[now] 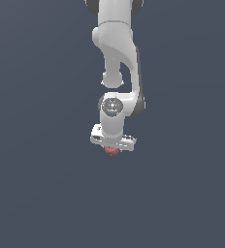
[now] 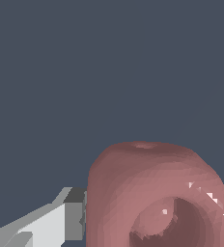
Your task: Pick up the object and move it to a goal position.
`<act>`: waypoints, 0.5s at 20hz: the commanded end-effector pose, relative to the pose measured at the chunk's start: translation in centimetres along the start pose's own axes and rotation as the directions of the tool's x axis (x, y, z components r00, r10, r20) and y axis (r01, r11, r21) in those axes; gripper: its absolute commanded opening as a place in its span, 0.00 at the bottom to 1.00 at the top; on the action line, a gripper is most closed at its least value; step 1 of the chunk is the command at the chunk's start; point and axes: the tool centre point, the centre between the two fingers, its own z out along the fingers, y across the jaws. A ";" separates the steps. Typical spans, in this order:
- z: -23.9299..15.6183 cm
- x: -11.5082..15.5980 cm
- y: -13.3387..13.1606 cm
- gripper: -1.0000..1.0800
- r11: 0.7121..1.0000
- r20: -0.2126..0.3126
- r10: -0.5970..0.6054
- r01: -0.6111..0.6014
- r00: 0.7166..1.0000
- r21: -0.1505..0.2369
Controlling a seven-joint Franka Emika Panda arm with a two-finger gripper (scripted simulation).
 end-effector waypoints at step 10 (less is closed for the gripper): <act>-1.1 0.1 0.2 0.00 1.000 -0.001 0.000 0.000 1.000 0.000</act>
